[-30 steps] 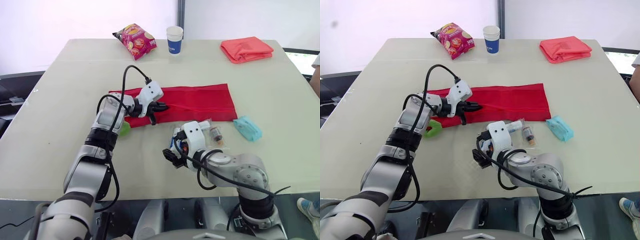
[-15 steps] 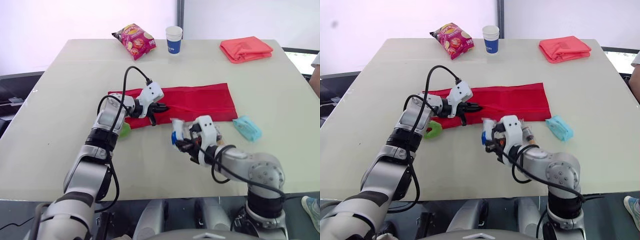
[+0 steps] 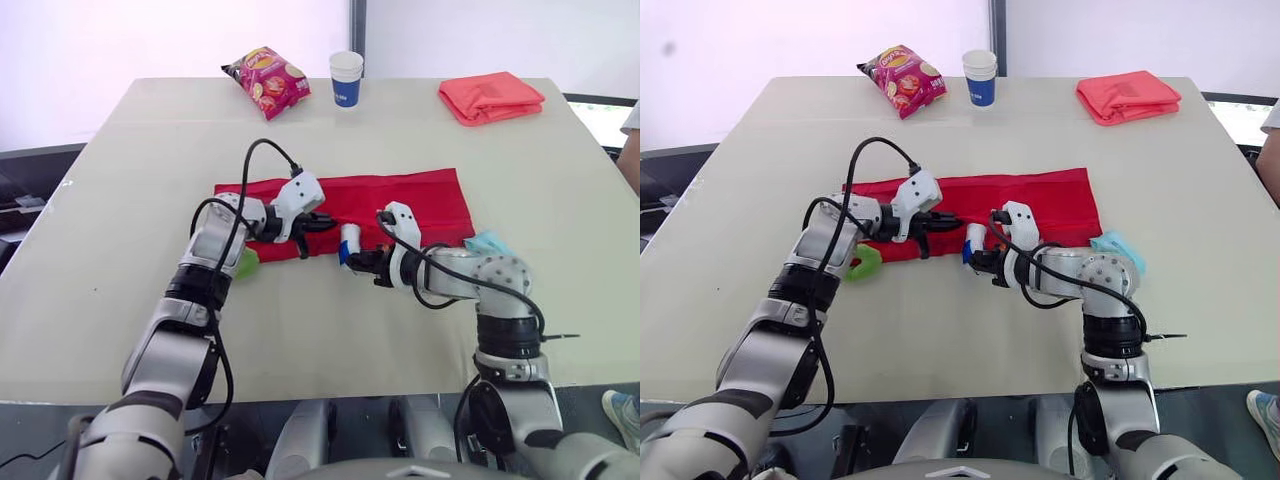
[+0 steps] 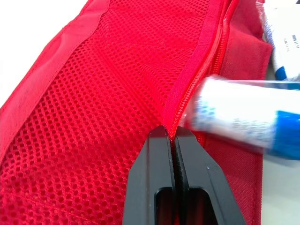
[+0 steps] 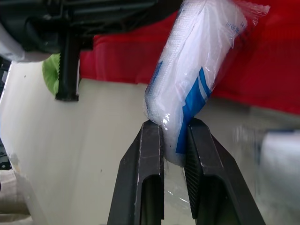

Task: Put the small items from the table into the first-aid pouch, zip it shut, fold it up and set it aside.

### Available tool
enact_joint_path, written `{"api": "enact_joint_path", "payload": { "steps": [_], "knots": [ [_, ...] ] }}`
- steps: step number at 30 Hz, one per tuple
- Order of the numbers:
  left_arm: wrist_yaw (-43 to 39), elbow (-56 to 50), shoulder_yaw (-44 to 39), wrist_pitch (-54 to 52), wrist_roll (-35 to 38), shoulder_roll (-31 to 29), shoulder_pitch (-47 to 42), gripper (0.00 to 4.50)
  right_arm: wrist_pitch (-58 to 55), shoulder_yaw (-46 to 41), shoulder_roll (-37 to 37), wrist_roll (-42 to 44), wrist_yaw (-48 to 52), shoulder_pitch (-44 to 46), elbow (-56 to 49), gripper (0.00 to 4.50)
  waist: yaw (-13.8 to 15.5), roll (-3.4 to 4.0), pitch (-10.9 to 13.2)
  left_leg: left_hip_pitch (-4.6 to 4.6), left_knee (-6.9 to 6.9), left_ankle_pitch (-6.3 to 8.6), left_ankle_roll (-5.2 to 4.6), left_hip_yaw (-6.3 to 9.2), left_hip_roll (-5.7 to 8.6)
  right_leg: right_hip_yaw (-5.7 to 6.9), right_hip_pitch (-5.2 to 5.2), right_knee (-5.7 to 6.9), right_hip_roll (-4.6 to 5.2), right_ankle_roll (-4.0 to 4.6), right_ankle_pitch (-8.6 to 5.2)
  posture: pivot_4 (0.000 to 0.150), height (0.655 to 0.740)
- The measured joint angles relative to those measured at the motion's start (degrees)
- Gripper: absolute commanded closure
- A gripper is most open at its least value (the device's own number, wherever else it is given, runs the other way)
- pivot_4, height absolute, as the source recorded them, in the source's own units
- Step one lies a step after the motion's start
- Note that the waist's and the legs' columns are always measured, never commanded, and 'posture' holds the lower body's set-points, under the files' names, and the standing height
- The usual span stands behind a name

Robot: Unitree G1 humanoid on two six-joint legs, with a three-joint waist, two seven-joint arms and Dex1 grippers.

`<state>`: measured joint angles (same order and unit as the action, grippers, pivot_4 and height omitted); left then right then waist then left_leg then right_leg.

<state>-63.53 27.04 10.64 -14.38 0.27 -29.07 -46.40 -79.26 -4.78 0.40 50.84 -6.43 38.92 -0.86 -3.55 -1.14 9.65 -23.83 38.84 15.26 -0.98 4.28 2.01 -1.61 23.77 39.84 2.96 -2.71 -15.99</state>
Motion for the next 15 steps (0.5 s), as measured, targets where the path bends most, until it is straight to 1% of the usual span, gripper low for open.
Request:
{"api": "enact_joint_path", "payload": {
  "steps": [2, 6, 8, 10, 15],
  "knots": [
    [-0.05, -0.89, -0.07, 0.52, 0.01, -0.19, 0.70, 4.50, 1.28, 1.40, -0.61, -1.78, 2.09, 1.74, 2.29, 4.43, -0.29, 0.00, 0.00, 0.00, -0.01, 0.00, 0.00, 0.00, 0.00, 0.00, 0.01, 0.00, 0.00, 0.00, 0.00, 0.150, 0.7400],
    [-0.07, -1.75, -0.37, 2.09, 0.01, -0.79, 2.39, 4.50, 6.96, 10.62, -3.95, -9.59, 11.63, 6.35, 9.10, 4.43, -0.64, 0.02, -0.01, 0.05, -0.03, 0.00, 0.00, -0.03, -0.01, -0.01, 0.01, 0.00, -0.01, 0.00, 0.00, 0.150, 0.7400],
    [-0.07, -1.96, -0.61, 2.65, 0.00, -0.90, 2.64, 4.50, 8.77, 13.26, -4.83, -11.86, 14.22, 7.76, 10.69, 4.43, -0.64, 0.05, -0.06, 0.08, -0.03, 0.00, 0.00, -0.03, -0.02, 0.00, 0.00, 0.00, -0.01, 0.00, 0.00, 0.150, 0.7400],
    [-0.06, -2.92, -1.03, 3.55, -0.03, -1.28, 3.78, 4.50, 12.51, 17.33, -5.85, -16.08, 19.28, 10.98, 15.12, 4.43, -0.86, 0.12, -0.13, 0.12, -0.03, 0.00, 0.01, -0.06, -0.02, -0.01, 0.00, 0.02, 0.00, 0.00, 0.00, 0.150, 0.7400],
    [-0.07, -3.41, -1.19, 5.24, -0.04, -1.40, 4.00, 4.50, 19.26, 22.75, -6.83, -23.44, 27.50, 15.90, 22.31, 4.43, -0.74, 0.19, -0.32, 0.12, -0.02, -0.01, 0.01, -0.03, -0.03, 0.02, -0.02, 0.02, 0.01, 0.00, 0.00, 0.150, 0.7400]
  ]
}}
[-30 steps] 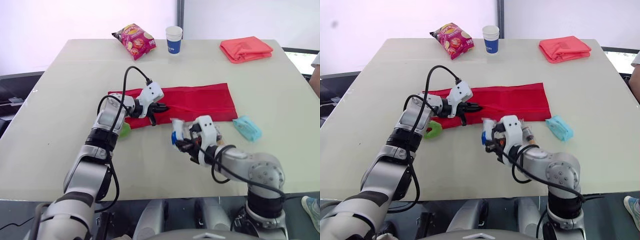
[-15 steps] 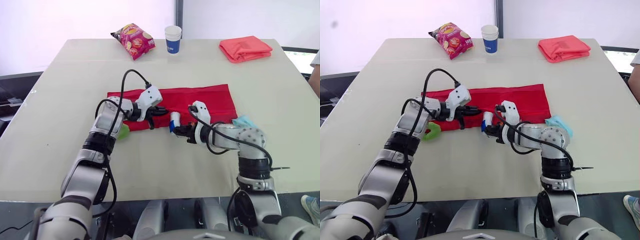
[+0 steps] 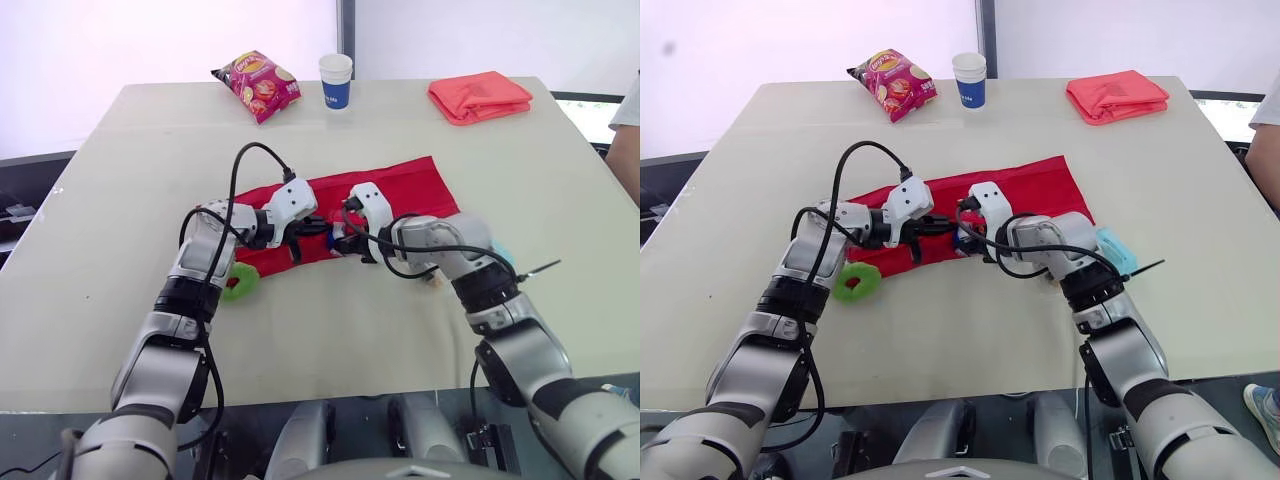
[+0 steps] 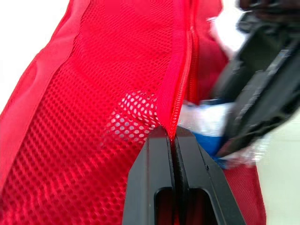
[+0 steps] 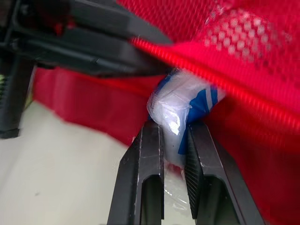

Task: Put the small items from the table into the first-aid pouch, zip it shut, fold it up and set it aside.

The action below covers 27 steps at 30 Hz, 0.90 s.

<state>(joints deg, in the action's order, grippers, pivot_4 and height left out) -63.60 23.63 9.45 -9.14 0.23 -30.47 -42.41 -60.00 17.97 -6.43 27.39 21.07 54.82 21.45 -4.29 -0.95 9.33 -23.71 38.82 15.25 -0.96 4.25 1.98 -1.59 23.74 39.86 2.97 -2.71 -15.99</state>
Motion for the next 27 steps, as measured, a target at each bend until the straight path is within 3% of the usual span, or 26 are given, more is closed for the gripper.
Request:
{"api": "enact_joint_path", "payload": {
  "steps": [9, 16, 22, 27],
  "knots": [
    [-0.68, 1.58, -0.60, 3.47, 0.92, 0.82, -0.34, 4.50, 6.02, 5.20, -1.98, -8.83, 11.57, 1.73, 2.59, 4.43, 0.34, 0.06, -0.04, -0.03, 0.01, 0.00, 0.00, 0.00, 0.06, 0.01, 0.01, -0.01, 0.08, 0.00, 0.00, 0.150, 0.7400],
    [-0.84, 2.85, -1.17, 4.71, 1.07, 1.92, -1.15, 4.50, 10.99, 4.51, 2.15, -13.98, 13.70, 5.20, 10.67, 4.43, 0.18, 0.10, -0.07, -0.01, 0.00, -0.01, 0.02, 0.01, 0.04, 0.02, 0.02, 0.00, 0.06, 0.00, 0.00, 0.150, 0.7400],
    [-0.49, 4.10, -1.06, 4.45, 1.13, 2.76, -1.79, 4.50, 12.70, 4.60, 1.51, -16.72, 18.27, 4.70, 10.60, 1.78, 0.30, 0.14, -0.09, -0.05, 0.00, 0.00, 0.02, 0.03, 0.07, 0.04, 0.02, -0.02, 0.11, 0.00, 0.00, 0.150, 0.7400],
    [-0.25, 5.91, -0.80, 4.46, 1.08, 2.67, -2.22, 4.50, 7.77, 4.09, -6.19, -15.54, 21.79, -1.89, -4.71, 1.78, 0.81, 0.15, -0.07, -0.15, 0.04, 0.00, 0.01, 0.14, 0.20, 0.14, 0.03, -0.05, 0.23, 0.00, 0.00, 0.150, 0.7400]
  ]
}}
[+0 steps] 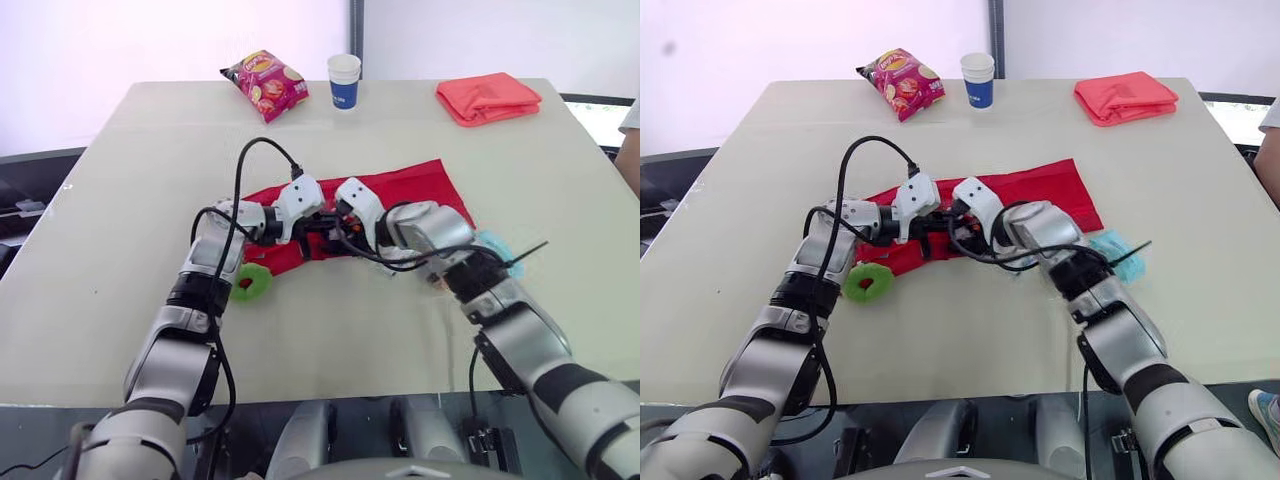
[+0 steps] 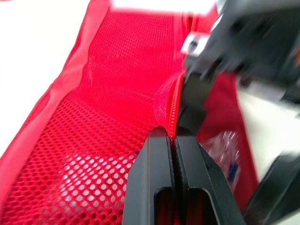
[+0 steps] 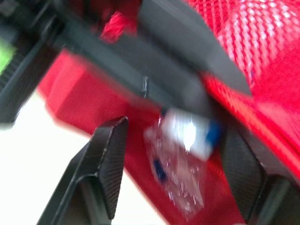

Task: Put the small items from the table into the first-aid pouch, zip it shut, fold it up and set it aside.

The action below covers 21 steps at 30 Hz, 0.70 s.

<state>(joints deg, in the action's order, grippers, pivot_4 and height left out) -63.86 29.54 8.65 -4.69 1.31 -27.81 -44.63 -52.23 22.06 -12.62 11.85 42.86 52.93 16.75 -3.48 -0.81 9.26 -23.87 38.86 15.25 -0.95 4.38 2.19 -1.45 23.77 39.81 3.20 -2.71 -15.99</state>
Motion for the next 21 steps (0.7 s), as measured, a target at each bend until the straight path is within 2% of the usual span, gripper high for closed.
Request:
{"api": "enact_joint_path", "payload": {
  "steps": [5, 8, 11, 12, 21],
  "knots": [
    [0.34, 0.36, 0.05, -0.04, 0.01, 0.09, -0.17, 4.50, 0.03, -0.99, -3.16, -0.76, -0.96, -3.81, -10.72, 1.78, -0.51, 0.00, 0.00, 0.02, -0.04, 0.00, 0.00, 0.00, -0.06, 0.00, 0.03, 0.02, -0.06, 0.00, 0.00, 0.150, 0.7400],
    [0.33, 0.36, 0.09, -0.13, 0.05, 0.11, -0.18, 4.50, -0.27, -0.95, -2.45, -1.26, -2.73, -5.62, -12.07, 2.61, -0.44, 0.00, 0.00, 0.02, -0.04, 0.00, 0.00, 0.00, -0.05, -0.01, 0.03, 0.01, -0.05, 0.00, 0.00, 0.150, 0.7400],
    [0.33, 0.34, 0.11, -0.49, 0.12, 0.14, -0.21, 4.50, -0.88, -0.92, -0.71, -1.55, -4.77, -6.86, -12.78, 4.19, -0.39, 0.00, 0.00, 0.02, -0.04, 0.00, 0.00, 0.00, -0.05, -0.01, 0.03, 0.02, -0.05, 0.00, 0.00, 0.150, 0.7400],
    [0.33, 0.28, 0.11, -0.69, 0.14, 0.14, -0.21, 4.50, -1.24, -0.94, -0.37, -1.73, -5.60, -7.00, -13.29, 4.43, -0.38, 0.00, 0.00, 0.02, -0.04, 0.00, 0.00, 0.00, -0.05, -0.01, 0.03, 0.01, -0.05, 0.00, 0.00, 0.150, 0.7400],
    [0.39, -1.00, 0.39, -2.41, 0.28, 0.18, -0.16, 4.50, -3.80, -1.56, 2.99, -1.16, -8.36, -9.00, -15.38, 4.43, -0.37, 0.00, 0.00, 0.02, -0.04, 0.00, 0.00, 0.00, -0.04, 0.00, 0.03, 0.01, -0.06, 0.00, 0.00, 0.150, 0.7400]
  ]
}}
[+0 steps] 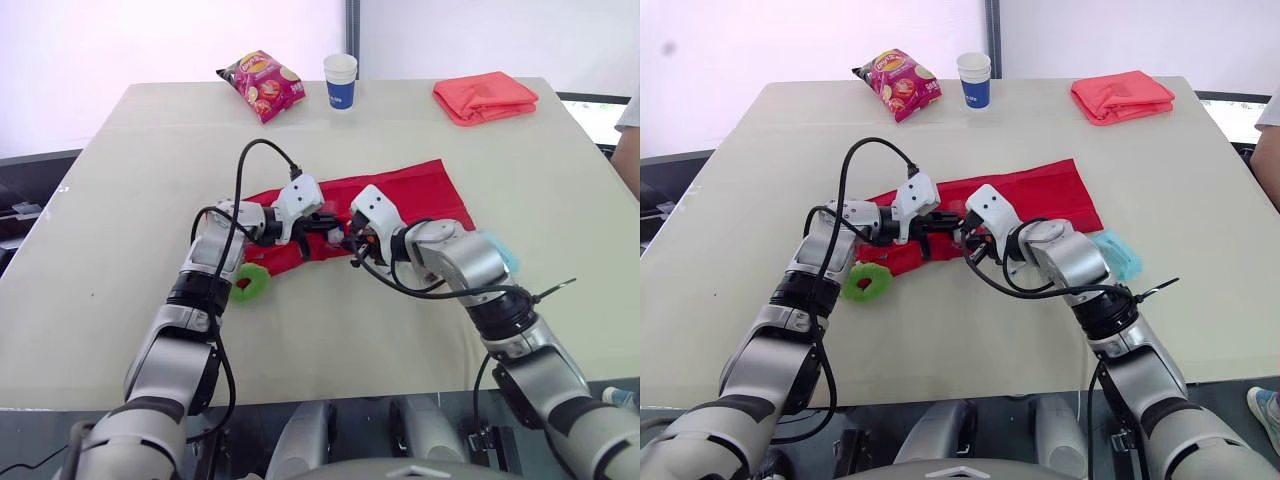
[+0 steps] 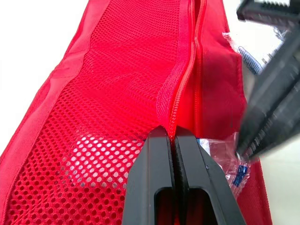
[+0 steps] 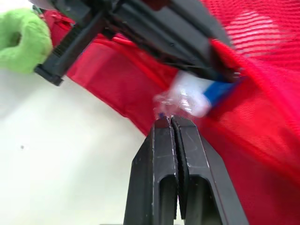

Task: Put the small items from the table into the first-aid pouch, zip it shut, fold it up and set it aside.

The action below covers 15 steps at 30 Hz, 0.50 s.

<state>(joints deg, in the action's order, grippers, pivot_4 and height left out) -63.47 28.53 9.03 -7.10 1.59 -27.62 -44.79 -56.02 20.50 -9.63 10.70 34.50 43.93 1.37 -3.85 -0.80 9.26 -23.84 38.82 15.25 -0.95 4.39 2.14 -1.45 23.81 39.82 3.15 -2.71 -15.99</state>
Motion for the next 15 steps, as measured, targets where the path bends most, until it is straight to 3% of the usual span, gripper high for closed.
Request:
{"api": "enact_joint_path", "payload": {
  "steps": [9, 15],
  "knots": [
    [0.44, -3.91, 0.40, -2.15, 0.21, -0.09, 1.72, 4.50, 12.38, 0.69, 4.47, -5.86, -4.14, 4.67, 16.94, 4.43, -0.08, 0.00, 0.00, 0.00, 0.00, 0.00, 0.01, 0.00, 0.02, -0.01, 0.01, -0.01, 0.01, 0.00, 0.00, 0.150, 0.7400],
    [1.11, -5.56, 0.35, -2.59, 0.30, -0.31, 2.16, 4.50, 18.34, 1.05, 5.47, -8.29, -3.51, 6.19, 21.96, 4.43, -0.14, 0.00, 0.00, 0.02, -0.01, -0.01, 0.02, 0.00, 0.01, -0.01, 0.00, 0.00, 0.00, 0.00, 0.00, 0.150, 0.7400]
  ]
}}
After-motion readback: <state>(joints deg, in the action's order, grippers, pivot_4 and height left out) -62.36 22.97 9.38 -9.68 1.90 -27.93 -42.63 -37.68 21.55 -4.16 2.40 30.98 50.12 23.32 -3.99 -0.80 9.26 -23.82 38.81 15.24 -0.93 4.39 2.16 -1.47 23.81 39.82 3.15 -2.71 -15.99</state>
